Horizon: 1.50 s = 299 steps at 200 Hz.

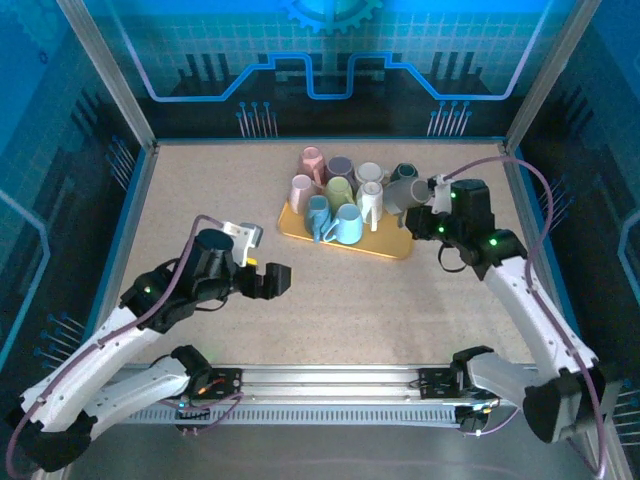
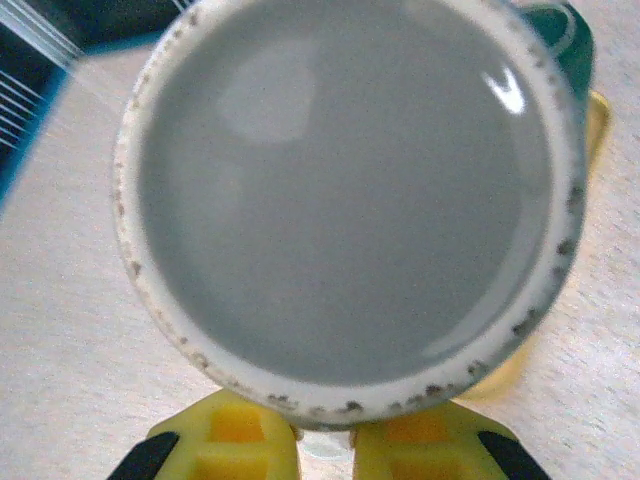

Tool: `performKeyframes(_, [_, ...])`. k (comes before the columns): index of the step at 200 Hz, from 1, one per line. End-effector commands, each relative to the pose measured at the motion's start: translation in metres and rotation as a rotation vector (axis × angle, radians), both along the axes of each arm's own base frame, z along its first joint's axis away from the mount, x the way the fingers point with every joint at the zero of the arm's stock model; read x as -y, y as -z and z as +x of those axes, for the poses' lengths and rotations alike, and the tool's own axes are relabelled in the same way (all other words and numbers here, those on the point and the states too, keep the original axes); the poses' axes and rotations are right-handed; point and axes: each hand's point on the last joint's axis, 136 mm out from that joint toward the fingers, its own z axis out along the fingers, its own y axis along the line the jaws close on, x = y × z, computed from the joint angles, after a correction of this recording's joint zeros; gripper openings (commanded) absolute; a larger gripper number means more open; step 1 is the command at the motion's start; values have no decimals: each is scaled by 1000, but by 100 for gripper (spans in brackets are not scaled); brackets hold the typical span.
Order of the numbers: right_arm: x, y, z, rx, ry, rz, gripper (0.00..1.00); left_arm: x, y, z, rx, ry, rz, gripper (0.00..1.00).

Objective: Turn the mug right side up

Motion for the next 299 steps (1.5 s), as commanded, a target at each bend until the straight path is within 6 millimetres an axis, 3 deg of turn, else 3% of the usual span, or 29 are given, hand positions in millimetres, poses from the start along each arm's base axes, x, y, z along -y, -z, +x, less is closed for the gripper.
performKeyframes(1, [-29, -57, -13, 157, -110, 219, 0, 27, -30, 0, -15, 70, -196, 99])
performKeyframes(22, [-43, -91, -29, 245, -178, 398, 0, 54, -53, 13, -71, 110, -487, 99])
performKeyframes(26, [-45, -88, -32, 241, -189, 430, 0, 59, -57, 17, -75, 119, -543, 99])
performKeyframes(46, [-55, -109, -45, 304, -243, 579, 0, 76, -78, 33, -91, 150, -778, 97])
performKeyframes(62, [-62, -127, -56, 372, -291, 667, 0, 85, -91, 44, -78, 173, -892, 95])
performKeyframes(96, [-75, -142, -70, 423, -355, 775, 0, 102, -102, 58, -79, 247, -1036, 89])
performKeyframes(135, [-96, -141, -76, 425, -418, 790, 0, 118, -111, 61, -74, 349, -1144, 76])
performKeyframes(207, [-108, -134, -77, 404, -421, 811, 0, 131, -105, 58, -19, 370, -1096, 64])
performKeyframes(241, [-111, -127, -78, 388, -417, 820, 0, 132, -102, 60, -1, 364, -1083, 45])
performKeyframes(299, [-115, -120, -78, 364, -413, 823, 0, 127, -114, 51, 52, 388, -1070, 9])
